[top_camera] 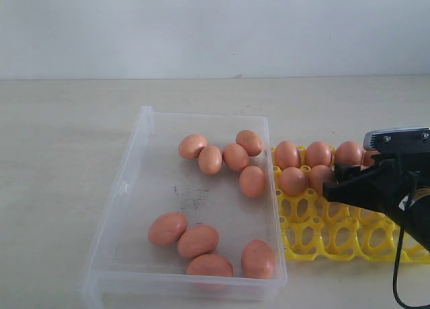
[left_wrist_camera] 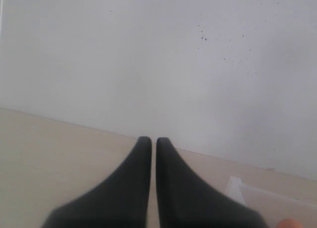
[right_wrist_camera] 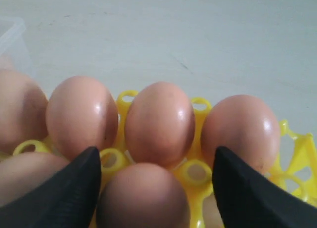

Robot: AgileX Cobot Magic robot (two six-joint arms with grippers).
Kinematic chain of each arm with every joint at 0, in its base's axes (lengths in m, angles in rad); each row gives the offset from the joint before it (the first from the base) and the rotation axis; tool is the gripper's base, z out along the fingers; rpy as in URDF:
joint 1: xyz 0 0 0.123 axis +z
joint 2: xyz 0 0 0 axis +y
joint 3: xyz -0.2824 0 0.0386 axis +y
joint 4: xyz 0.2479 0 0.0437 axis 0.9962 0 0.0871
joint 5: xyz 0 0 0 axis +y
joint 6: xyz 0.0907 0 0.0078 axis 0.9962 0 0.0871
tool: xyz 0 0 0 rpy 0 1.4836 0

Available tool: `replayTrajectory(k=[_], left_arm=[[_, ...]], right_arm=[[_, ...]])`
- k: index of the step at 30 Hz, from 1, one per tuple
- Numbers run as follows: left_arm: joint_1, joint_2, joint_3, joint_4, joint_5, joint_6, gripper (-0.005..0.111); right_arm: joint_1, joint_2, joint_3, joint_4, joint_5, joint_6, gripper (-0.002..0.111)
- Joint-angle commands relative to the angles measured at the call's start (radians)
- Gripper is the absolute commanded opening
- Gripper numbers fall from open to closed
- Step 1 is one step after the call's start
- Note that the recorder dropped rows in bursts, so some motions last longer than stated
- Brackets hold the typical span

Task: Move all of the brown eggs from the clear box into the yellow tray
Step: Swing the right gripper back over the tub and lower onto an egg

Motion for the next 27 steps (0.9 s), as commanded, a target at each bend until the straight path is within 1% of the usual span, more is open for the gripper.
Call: replayTrajectory(k=[1, 6, 8, 9, 10, 12, 13, 14, 15, 17, 18, 19, 21, 24, 25, 27], left_arm=[[-0.005, -0.003, -0.003, -0.003, 0.000, 0.007, 0.004], [-0.005, -0.003, -0.003, -0.003, 0.000, 0.007, 0.004], [-0.005, -0.003, -0.003, -0.003, 0.000, 0.007, 0.004], [-0.005, -0.003, -0.003, -0.003, 0.000, 0.007, 0.004], [-0.005, -0.003, -0.003, -0.003, 0.000, 0.007, 0.004], [-0.005, -0.003, -0.003, -0.003, 0.000, 0.007, 0.004], [-0.005, -0.003, -0.003, -0.003, 0.000, 0.007, 0.004], [-0.005, -0.003, -0.003, -0.003, 0.000, 0.007, 0.004], [-0.005, -0.003, -0.003, -0.003, 0.000, 0.007, 0.004], [-0.005, -0.003, -0.003, -0.003, 0.000, 0.007, 0.004], [-0.005, -0.003, -0.003, -0.003, 0.000, 0.007, 0.004], [-0.005, -0.003, -0.003, -0.003, 0.000, 0.007, 0.004], [-0.005, -0.003, -0.003, -0.003, 0.000, 0.007, 0.004], [-0.005, -0.003, -0.003, -0.003, 0.000, 0.007, 0.004], [-0.005, -0.003, -0.003, -0.003, 0.000, 0.007, 0.004], [-0.005, -0.003, -0.003, -0.003, 0.000, 0.007, 0.004]], right_arm=[[0.001, -0.103, 0.005, 0.005, 0.007, -0.009, 0.060], [0.003, -0.320, 0.006, -0.013, 0.042, 0.000, 0.059], [0.003, -0.413, 0.006, -0.114, 0.095, 0.037, 0.058], [0.003, -0.448, 0.006, -0.203, 0.111, 0.064, 0.054], [0.003, -0.479, 0.004, -0.292, 0.125, 0.109, 0.047], [0.003, -0.547, -0.011, -0.541, 0.149, 0.226, 0.017], [0.003, -0.574, -0.027, -0.686, 0.160, 0.292, -0.001], [0.003, -0.595, -0.049, -0.841, 0.166, 0.366, 0.001], [0.003, -0.606, -0.069, -0.982, 0.166, 0.426, -0.001], [0.005, -0.612, -0.134, -1.297, 0.158, 0.578, 0.000], [0.011, -0.612, -0.162, -1.386, 0.162, 0.612, 0.000], [0.023, -0.612, -0.183, -1.425, 0.176, 0.617, 0.000], [0.048, -0.612, -0.204, -1.437, 0.175, 0.596, 0.000], [0.111, -0.613, -0.224, -1.424, 0.179, 0.447, 0.000], [0.143, -0.613, -0.229, -1.407, 0.224, 0.387, 0.000], [0.229, -0.613, -0.250, -1.353, 0.403, 0.263, 0.000]])
